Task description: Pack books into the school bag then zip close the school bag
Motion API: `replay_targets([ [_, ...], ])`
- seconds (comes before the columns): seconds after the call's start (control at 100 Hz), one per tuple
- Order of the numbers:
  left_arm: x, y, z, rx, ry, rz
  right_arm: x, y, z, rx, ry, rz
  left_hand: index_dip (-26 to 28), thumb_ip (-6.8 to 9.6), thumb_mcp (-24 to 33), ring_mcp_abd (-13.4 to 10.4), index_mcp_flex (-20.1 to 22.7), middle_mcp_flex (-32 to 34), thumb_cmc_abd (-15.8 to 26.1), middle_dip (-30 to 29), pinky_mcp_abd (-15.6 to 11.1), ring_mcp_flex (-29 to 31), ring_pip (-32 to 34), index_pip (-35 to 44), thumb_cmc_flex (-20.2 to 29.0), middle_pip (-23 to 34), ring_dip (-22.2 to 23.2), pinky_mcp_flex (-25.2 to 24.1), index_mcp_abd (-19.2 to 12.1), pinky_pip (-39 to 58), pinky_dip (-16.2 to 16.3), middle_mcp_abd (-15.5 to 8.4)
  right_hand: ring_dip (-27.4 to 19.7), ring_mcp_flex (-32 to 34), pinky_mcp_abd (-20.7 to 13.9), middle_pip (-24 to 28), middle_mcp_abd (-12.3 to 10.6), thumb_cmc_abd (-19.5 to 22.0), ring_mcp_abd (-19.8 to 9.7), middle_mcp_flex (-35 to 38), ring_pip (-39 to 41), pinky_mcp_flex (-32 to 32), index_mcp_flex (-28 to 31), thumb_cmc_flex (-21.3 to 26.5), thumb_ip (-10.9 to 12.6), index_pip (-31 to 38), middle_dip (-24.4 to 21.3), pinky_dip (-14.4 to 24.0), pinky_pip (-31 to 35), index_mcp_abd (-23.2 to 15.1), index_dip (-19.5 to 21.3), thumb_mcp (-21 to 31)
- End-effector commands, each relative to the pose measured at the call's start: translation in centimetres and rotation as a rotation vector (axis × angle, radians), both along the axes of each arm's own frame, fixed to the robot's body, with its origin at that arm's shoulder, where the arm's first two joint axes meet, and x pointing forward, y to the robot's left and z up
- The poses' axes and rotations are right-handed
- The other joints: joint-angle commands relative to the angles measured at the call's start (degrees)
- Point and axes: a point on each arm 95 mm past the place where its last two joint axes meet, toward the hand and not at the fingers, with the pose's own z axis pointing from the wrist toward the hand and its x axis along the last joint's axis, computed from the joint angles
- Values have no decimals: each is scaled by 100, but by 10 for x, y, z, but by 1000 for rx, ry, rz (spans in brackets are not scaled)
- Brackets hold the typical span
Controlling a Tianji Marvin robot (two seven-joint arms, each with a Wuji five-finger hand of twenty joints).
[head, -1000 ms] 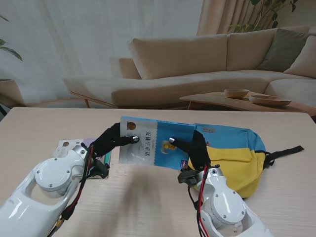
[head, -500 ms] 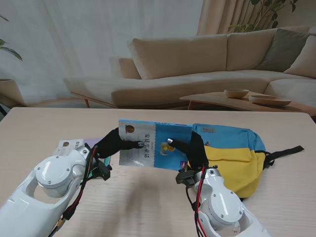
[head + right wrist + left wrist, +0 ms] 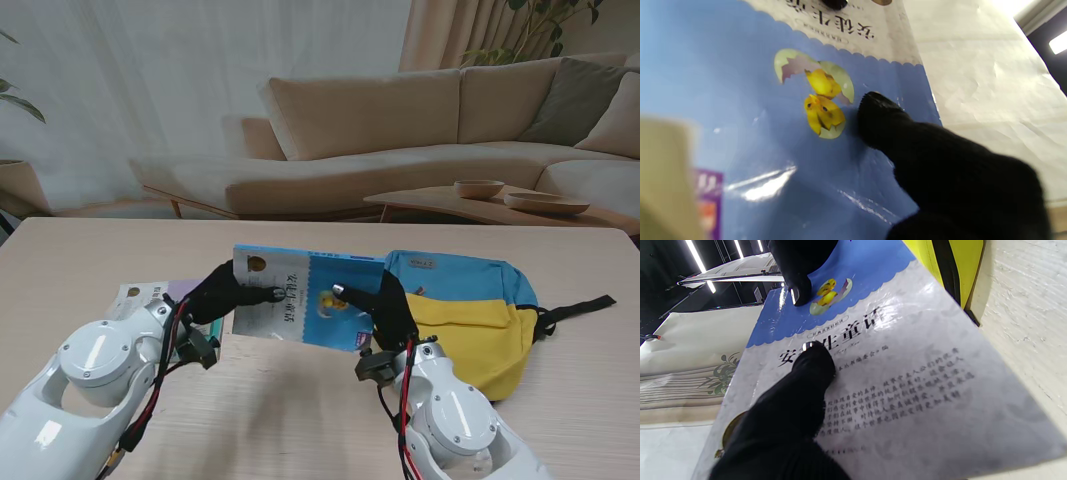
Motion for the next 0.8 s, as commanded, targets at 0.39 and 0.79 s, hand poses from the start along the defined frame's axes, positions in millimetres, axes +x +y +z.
replay_targets([
  [0.39,-20,11,4,-43,-67,73,0,-18,-2,-222,-61,116,2050,265,768,51,1240,147,830,958,268,521,1203,1221,928,1249,595,251,-944,472,724,-412,-524,-2346,-400,-480,-521,199,-887,-2509,-1605,-2028,-1983,-1853,465,-1645,-192,-716,-1883,72,561,-1121],
  [0.79,-33,30,0,-14,-110,177,7,-59,2,-446,-102,138,2226,266,803,79,1259,157,813,1005,297,494,1215,1226,928,1274,598,220,-917,430,771,-399,-534,-2386,-454,-483,-495,607,-860,-2470,-1595,-2077,-1944,-1842,599,-1638,-221,-775,-1904,132,420,-1675],
])
